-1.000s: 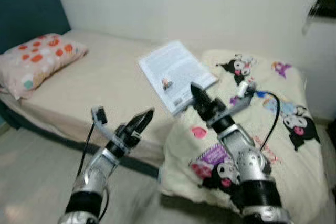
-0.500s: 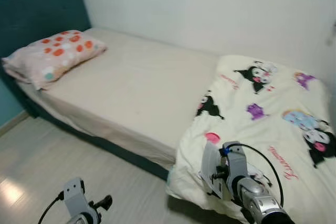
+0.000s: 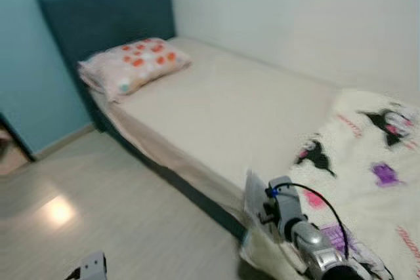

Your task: Clean up the room

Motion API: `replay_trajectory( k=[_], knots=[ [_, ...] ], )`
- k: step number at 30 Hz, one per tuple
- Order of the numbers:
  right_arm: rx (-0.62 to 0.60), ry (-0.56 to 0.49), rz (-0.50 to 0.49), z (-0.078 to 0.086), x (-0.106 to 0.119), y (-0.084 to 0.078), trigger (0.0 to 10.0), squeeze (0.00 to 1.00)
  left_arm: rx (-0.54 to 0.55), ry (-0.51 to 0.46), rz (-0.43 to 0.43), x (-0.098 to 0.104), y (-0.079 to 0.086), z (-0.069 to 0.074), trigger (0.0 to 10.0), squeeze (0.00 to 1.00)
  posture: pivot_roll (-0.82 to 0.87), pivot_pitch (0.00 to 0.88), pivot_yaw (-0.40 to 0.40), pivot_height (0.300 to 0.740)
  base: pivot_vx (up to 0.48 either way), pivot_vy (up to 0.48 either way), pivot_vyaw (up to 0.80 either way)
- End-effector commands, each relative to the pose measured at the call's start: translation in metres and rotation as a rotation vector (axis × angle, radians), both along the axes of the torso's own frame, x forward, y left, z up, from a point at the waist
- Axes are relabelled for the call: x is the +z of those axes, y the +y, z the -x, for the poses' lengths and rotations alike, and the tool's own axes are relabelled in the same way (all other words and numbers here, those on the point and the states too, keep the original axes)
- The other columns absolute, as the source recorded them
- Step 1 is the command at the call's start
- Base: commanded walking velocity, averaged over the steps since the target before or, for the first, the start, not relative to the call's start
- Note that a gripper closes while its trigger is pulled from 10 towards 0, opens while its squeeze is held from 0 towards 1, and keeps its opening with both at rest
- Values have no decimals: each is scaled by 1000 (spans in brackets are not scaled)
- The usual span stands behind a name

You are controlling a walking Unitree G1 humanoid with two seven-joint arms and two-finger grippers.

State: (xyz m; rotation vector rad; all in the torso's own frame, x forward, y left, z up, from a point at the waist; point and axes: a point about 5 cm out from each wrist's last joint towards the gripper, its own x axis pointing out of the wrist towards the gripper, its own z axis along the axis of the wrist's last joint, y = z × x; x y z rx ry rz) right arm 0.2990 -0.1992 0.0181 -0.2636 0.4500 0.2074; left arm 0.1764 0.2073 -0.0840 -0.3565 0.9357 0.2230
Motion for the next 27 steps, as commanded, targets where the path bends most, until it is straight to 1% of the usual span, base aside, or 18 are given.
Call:
replay_trajectory(
  k=[1, 2, 4, 8, 14, 18, 27],
  knots=[
    [43, -54, -14, -7, 7, 14, 10000, 0, -4, 16, -13, -2, 4, 5, 10000, 0, -194, 68, -24, 740, 480, 0, 775],
    [12, -64, -20, -9, 9, 12, 10000, 0, -7, 16, -13, -1, 4, 4, 10000, 0, -195, 65, -24, 740, 480, 0, 0],
    [-29, -71, 3, -14, 12, 8, 10000, 0, -11, 15, -12, -1, 3, 4, 10000, 0, -198, 63, -22, 740, 480, 0, 0],
    [-34, -112, -15, -18, 19, 7, 10000, 0, -21, 12, -11, -1, 1, 3, 10000, 0, -201, 62, -23, 740, 480, 0, 0],
    [-44, -141, -35, -21, 23, 6, 10000, 0, -29, 6, -5, -1, -2, 1, 10000, 0, -202, 55, -25, 740, 480, 0, 0],
    [-20, -166, -51, -24, 27, 12, 10000, 0, -33, -11, 7, 1, -9, -5, 10000, 0, -202, 50, -31, 740, 480, 0, 0],
    [-8, -187, -66, -26, 30, 15, 10000, 0, -36, -17, 8, 2, -10, -7, 10000, 0, -204, 50, -27, 740, 480, 0, 0]
  ],
)
